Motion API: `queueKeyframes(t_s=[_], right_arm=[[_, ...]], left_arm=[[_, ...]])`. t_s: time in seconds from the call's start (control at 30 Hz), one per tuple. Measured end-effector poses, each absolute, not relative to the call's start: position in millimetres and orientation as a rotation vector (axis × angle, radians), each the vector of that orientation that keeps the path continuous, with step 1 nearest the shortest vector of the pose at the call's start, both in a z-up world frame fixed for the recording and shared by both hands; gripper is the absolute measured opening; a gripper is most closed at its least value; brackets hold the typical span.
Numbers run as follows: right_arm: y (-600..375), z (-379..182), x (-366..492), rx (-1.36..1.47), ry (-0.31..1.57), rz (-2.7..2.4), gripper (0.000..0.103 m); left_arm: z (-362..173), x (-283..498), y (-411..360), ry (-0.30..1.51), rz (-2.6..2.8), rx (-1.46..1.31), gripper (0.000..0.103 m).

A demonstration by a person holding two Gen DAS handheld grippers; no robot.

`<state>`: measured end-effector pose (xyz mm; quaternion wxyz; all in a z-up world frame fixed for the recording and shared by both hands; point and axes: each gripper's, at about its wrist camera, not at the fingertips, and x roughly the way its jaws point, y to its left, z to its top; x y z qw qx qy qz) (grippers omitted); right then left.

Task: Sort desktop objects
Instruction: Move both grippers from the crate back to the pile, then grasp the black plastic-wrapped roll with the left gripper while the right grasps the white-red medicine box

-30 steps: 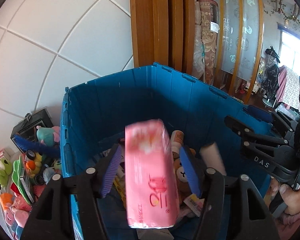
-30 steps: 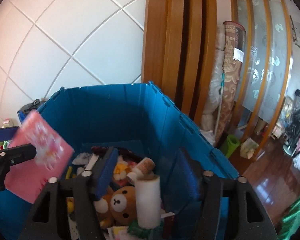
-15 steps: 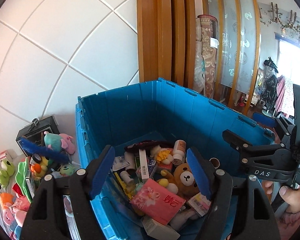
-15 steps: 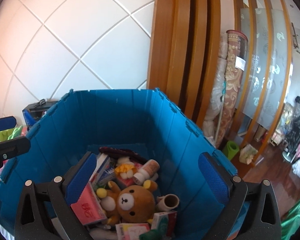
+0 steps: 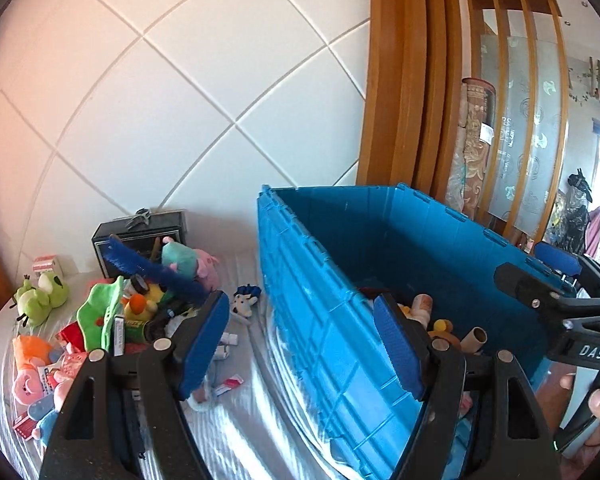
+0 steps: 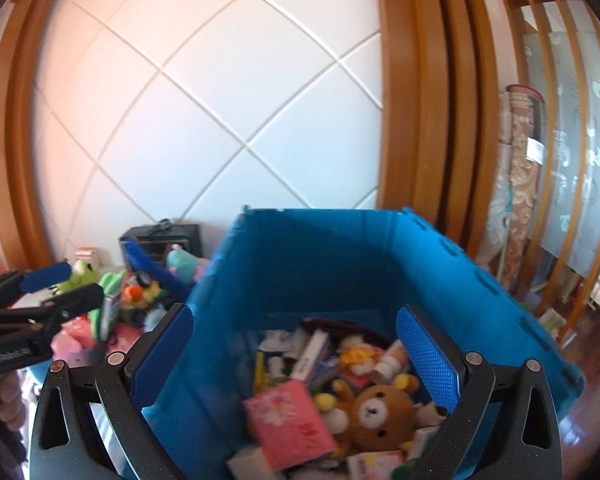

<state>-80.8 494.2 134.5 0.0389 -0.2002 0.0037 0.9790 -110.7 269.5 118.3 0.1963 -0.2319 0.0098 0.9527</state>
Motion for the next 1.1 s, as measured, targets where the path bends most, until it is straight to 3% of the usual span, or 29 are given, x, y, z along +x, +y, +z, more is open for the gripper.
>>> queueKeyframes(t_s=[0.53, 1.1], right_arm=[[325.3, 113.7, -111.5, -0.680, -0.061, 3.253, 0.103], [285.8, -43.2, -234.2, -1.296, 0.001, 3.065, 0.103]], left_arm=[[41.7, -141.6, 103.0, -0.109, 2.828, -0.947, 0.074], [-118.2, -224.9, 60.1, -0.143, 2.757, -1.343, 0.074]])
